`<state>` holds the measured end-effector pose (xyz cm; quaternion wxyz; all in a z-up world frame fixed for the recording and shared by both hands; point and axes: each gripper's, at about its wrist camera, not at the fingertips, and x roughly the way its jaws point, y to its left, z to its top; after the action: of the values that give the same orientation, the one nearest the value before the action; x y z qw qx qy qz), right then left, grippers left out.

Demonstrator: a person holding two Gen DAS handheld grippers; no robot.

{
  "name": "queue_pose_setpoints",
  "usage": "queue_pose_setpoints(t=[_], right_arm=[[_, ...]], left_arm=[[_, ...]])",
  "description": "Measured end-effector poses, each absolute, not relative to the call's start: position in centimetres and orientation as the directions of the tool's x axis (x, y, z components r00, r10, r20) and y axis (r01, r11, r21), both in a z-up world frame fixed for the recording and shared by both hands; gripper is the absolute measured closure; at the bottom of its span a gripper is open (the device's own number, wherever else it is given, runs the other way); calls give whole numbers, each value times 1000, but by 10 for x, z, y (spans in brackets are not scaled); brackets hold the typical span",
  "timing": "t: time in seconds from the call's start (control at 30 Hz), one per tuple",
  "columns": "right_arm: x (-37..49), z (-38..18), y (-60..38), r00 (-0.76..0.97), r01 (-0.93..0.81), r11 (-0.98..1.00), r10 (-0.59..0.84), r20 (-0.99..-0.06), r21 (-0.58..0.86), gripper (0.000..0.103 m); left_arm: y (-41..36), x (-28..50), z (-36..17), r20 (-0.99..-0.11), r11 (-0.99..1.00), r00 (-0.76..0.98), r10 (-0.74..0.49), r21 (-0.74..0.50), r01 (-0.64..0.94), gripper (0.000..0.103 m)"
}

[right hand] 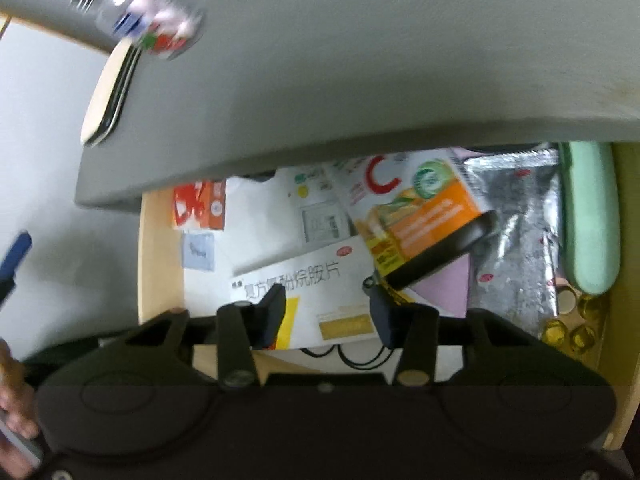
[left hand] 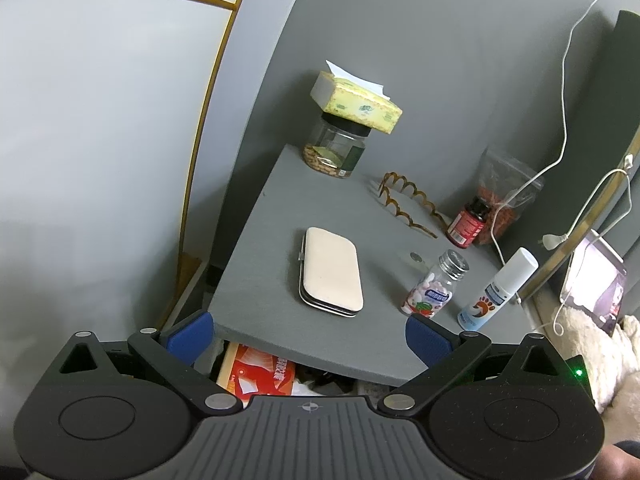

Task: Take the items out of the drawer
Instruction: 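Close the right tool on the white box with colored stripes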

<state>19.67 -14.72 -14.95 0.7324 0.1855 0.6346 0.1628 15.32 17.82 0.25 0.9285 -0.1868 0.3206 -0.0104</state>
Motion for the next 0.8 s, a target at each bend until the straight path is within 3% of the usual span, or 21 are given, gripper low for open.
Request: queue_pose_setpoints(t=[0.07,0.3,0.43,0.47,0.57,0.67,0.8], right_arm=[[198,-151,-141,119,-29,885,465,-877,465,50],[205,-173,-124,60,-22,940,340,-939,339,48],[206,-185,-122,48,-29,922,387,-921,386,43],[207,-186,-123,39,-22,906,423,-905,423,46],[207,-189,-126,12,19,839,543,-839,543,69],[206,-187,-130,11,71,739,671,-741,670,70],[210,-192,-119,11,109,680,729,-685,725,69]], left_arm=[[177,154,2,-592,931,794,-142,-353,-97,2],[180,153,3,-588,926,796,-143,-363,-102,2],[181,153,3,-587,924,796,-146,-368,-101,2],[181,153,3,-586,924,797,-147,-368,-100,2],[182,154,3,-585,922,797,-148,-373,-103,2],[183,154,4,-583,919,799,-149,-380,-105,2],[183,153,4,-584,919,798,-151,-379,-104,2]])
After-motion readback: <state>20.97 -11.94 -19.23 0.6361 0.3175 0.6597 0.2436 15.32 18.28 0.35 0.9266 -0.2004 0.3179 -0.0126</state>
